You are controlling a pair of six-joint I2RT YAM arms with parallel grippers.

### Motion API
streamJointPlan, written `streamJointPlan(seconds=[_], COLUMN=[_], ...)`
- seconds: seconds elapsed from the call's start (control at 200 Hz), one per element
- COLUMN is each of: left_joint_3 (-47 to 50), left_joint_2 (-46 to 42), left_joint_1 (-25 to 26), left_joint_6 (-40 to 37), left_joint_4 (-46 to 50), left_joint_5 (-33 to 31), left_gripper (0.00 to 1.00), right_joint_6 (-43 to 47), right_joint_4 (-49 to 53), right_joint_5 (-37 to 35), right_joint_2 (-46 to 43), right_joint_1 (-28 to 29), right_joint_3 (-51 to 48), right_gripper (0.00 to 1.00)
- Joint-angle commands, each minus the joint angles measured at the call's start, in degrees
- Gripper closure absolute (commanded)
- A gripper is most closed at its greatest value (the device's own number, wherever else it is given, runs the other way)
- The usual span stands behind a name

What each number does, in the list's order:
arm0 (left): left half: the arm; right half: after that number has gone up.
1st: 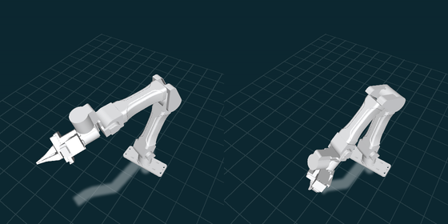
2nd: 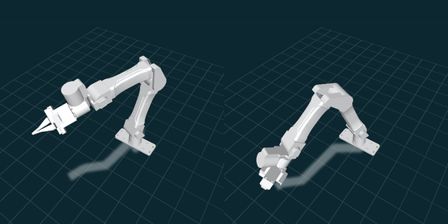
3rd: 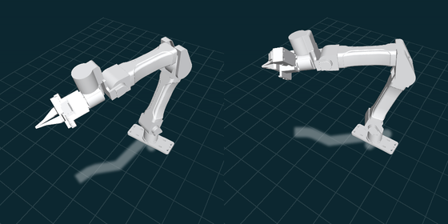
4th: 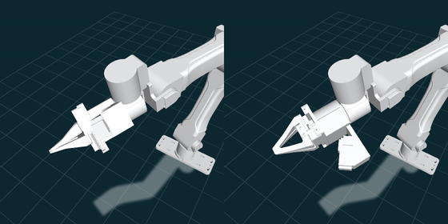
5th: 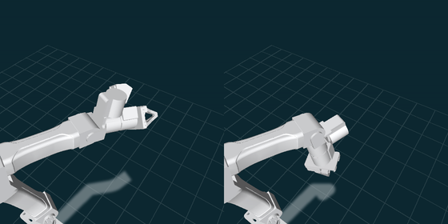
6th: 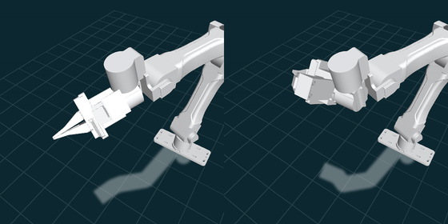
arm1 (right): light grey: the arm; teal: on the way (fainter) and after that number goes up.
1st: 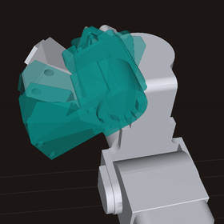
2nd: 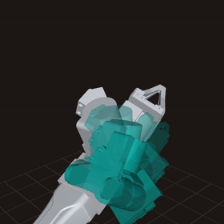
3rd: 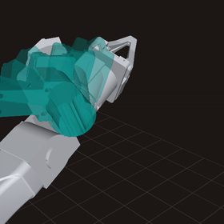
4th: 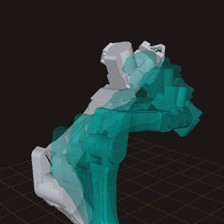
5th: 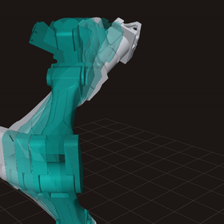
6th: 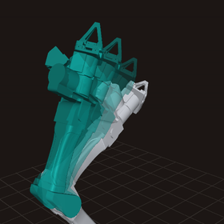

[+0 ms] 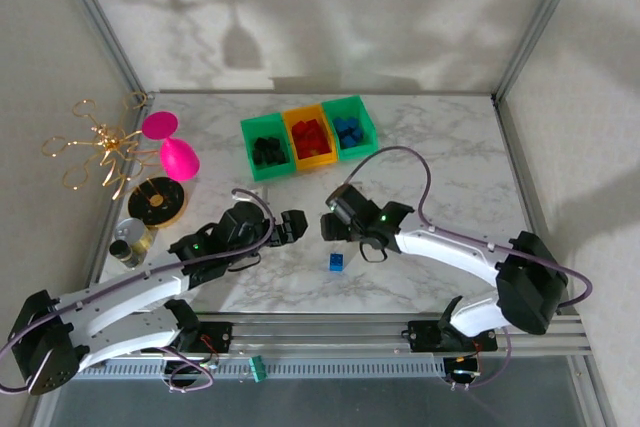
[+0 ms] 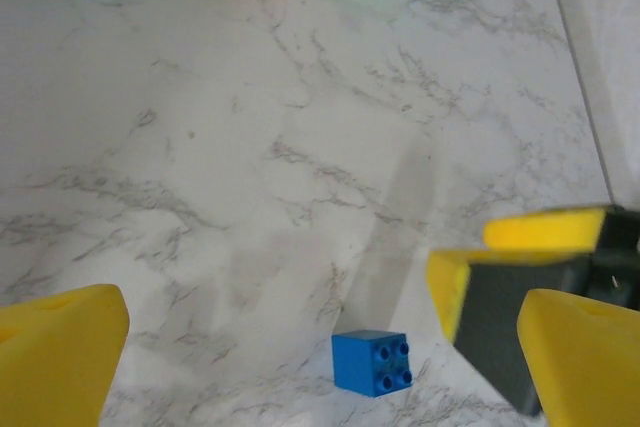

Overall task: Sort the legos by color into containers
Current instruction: Pick up the lego from the bottom-center of the table.

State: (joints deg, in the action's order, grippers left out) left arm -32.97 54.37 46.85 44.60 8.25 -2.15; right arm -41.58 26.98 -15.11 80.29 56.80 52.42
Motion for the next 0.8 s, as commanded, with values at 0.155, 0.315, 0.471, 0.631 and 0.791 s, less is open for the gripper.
streamJointPlan(seconds=[0.155, 0.315, 0.471, 0.631, 0.791], left_joint_3=[3.67, 5.02, 5.1, 5.7, 5.81], left_joint_2=[-4.5, -5.72, -6.05, -6.46, -6.46], left_joint_1=[0.57, 0.46, 0.52, 0.53, 0.5], left_joint_6=[3.89, 4.49, 4.43, 4.46, 4.54], left_joint_4=[3.77, 3.61, 3.77, 3.52, 2.99], left_joint_5=[-3.24, -3.81, -3.66, -3.77, -3.47], left_gripper=[0.0, 0.0, 0.0, 0.0, 0.0], right_joint_6=[-15.84, -18.78, -19.06, -18.19, -17.35], right_joint_4=[2.35, 0.74, 0.28, -0.36, -0.32], right_joint_5=[-3.2, -3.41, -4.48, -5.97, -7.34], right_joint_2=[1.42, 4.91, 7.89, 9.3, 10.44], right_joint_1=[10.37, 12.23, 12.61, 12.64, 12.54], right_joint_3=[-3.18, -3.87, -3.03, -2.85, -2.33], right_gripper=[0.17, 0.19, 0.29, 0.41, 0.49])
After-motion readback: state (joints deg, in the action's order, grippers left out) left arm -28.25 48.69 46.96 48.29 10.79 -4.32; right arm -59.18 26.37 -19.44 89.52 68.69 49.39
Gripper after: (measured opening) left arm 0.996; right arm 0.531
